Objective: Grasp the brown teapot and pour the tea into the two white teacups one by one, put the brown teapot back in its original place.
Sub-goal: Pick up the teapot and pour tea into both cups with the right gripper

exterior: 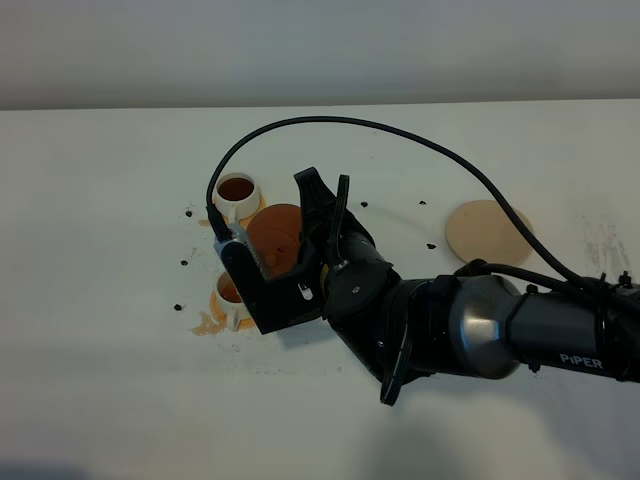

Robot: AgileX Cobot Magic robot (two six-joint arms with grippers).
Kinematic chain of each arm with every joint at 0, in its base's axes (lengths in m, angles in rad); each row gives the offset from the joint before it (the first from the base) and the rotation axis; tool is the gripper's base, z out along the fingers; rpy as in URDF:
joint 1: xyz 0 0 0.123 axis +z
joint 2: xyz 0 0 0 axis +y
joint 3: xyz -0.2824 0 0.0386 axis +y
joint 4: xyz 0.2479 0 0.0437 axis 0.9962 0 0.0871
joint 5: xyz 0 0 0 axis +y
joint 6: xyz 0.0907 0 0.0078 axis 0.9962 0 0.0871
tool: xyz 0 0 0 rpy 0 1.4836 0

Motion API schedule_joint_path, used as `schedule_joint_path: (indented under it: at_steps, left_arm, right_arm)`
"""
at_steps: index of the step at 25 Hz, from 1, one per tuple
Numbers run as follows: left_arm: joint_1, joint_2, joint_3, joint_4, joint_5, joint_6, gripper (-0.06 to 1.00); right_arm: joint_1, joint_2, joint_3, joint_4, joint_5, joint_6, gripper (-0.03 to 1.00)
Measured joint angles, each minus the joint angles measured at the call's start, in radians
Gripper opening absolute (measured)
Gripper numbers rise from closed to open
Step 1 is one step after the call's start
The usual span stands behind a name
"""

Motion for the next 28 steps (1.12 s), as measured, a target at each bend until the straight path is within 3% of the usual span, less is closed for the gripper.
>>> schedule_joint_path:
  at_steps: [28]
  left_arm:
    - [0.000, 0.000, 0.000, 0.000, 0.000, 0.001, 0.51]
  right_arm:
    - [-0.004, 0.000, 0.000, -0.034, -0.006, -0.019, 0.09]
